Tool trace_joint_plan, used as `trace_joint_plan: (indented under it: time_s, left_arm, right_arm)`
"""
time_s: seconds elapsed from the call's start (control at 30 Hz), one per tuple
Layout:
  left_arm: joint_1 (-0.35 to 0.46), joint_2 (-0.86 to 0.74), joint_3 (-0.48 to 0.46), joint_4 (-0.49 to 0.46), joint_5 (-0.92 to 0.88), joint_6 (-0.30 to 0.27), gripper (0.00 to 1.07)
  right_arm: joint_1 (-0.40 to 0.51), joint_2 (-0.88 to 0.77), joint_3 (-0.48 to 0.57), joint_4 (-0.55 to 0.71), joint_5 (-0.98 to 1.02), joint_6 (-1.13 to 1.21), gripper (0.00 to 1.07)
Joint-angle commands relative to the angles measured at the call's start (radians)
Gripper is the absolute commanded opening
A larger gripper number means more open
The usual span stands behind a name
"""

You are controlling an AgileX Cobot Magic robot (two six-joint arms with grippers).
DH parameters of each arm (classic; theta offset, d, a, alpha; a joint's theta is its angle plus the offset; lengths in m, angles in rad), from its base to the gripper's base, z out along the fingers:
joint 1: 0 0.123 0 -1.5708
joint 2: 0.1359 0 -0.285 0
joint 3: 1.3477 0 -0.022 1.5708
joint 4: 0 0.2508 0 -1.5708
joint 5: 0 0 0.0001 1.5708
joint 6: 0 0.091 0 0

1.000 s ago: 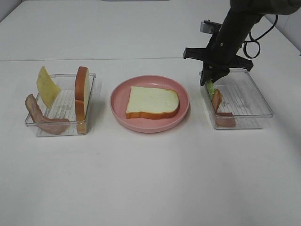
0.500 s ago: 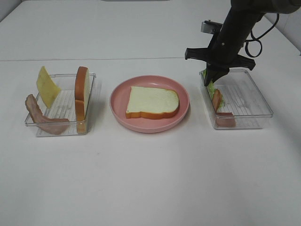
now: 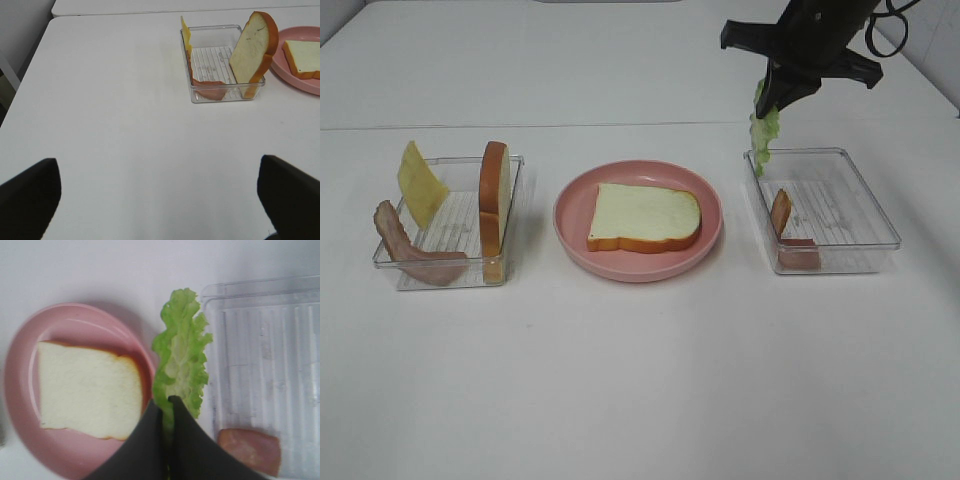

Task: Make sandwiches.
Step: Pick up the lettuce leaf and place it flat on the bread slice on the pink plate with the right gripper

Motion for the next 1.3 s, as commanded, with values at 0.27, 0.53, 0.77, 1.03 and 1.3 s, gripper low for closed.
trace_joint_plan:
  time_s: [0.27, 0.53, 0.77, 1.03, 1.3]
  left_arm:
    - [-0.007, -0.021, 0.002, 0.004, -0.004, -0.008, 1.02]
    - [-0.007, -0.021, 0.002, 0.004, -0.004, -0.008, 1.02]
    - [-0.007, -0.021, 0.002, 0.004, -0.004, -0.008, 1.02]
    - [-0.007, -0.021, 0.002, 0.004, -0.004, -0.008, 1.02]
    - [-0.007, -0.021, 0.002, 0.004, -0.004, -0.008, 1.02]
  right_arm:
    - [0.074, -0.019, 0.001, 0.336, -0.026, -0.187, 0.0]
    - [0.109, 0.069, 0.001, 0.638, -0.024, -0.335, 0.0]
    - [0.109, 0.163, 0.001, 0.834, 0.011, -0.426, 0.0]
    - [0.109, 0.237, 0.001, 0.822, -0.001, -0.427, 0.0]
    - [0.107, 0.242, 0.001, 0.708, -0.026, -0.383, 0.0]
